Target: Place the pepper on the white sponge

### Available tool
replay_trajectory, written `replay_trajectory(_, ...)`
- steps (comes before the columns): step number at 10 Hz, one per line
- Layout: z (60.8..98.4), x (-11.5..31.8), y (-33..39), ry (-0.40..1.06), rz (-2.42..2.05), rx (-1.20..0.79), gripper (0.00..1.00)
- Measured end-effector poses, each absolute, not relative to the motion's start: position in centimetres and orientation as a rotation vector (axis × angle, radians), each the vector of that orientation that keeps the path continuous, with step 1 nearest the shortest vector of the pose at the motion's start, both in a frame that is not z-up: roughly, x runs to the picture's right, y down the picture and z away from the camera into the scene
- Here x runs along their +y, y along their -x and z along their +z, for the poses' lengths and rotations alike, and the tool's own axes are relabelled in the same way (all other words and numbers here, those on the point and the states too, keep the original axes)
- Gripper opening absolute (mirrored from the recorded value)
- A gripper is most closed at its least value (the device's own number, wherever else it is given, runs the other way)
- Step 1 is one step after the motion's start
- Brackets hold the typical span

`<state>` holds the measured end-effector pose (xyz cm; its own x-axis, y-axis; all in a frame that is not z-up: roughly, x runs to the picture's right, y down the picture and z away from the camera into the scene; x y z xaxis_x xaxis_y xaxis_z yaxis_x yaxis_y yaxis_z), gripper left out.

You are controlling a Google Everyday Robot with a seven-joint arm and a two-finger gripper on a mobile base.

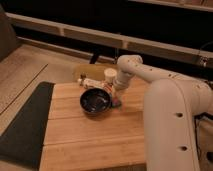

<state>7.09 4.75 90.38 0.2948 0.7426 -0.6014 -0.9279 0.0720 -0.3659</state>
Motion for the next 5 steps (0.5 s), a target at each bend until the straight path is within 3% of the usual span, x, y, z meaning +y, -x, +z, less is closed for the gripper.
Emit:
replay_trajectory(1, 90.39, 4.8, -7.14, 0.791, 1.28, 0.289, 0.72)
replay_trajectory(5, 90.39, 4.81, -7.15, 0.792, 1.28, 0.289, 0.73)
